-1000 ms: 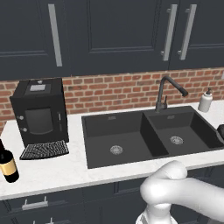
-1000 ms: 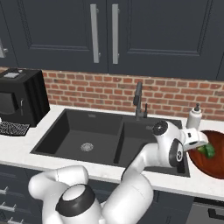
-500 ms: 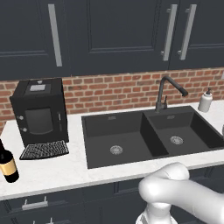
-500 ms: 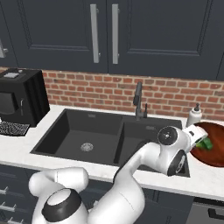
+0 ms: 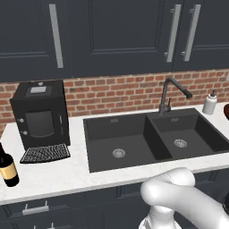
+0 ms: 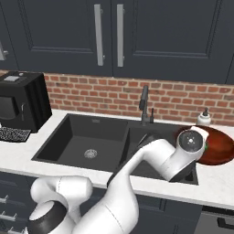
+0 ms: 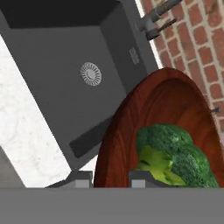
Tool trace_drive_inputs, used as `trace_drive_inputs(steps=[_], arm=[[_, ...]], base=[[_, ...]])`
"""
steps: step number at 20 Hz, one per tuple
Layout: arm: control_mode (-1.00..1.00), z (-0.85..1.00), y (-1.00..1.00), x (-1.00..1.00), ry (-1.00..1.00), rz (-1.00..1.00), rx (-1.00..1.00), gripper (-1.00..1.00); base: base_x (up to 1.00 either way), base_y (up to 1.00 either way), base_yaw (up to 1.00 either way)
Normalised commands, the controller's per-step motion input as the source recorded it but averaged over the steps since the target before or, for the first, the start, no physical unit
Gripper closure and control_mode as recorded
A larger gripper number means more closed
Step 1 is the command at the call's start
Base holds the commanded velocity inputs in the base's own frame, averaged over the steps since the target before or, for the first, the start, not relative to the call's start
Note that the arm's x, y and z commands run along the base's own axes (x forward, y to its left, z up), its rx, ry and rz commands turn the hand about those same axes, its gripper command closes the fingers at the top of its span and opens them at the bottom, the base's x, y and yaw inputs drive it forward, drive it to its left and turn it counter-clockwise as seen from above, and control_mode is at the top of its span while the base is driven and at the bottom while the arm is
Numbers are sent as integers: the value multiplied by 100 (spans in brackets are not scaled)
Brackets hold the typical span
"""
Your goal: Pick the broccoli from the sink and place it in the bowl. Then pick the bowl and place it in the microwave. Then close the microwave door and press the start button.
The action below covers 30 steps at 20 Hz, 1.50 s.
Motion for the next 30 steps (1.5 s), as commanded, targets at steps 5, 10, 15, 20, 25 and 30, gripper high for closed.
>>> trace_drive_inputs(steps=[5, 10, 15, 20, 25, 30], arm=[[-100, 34, 79, -54, 5, 34, -5, 100], [-100, 29, 85, -67, -1, 28, -6, 100], [-100, 29, 95, -54, -1, 18, -5, 100], [-100, 46, 100, -22, 0, 13, -1, 100], [-100, 47, 94, -11, -2, 12, 0, 100], [-100, 36, 71, -2, -2, 7, 0, 100]], base=[[0, 0, 0], [0, 0, 0], [0, 0, 0], [0, 0, 0], [0, 0, 0], [0, 0, 0]])
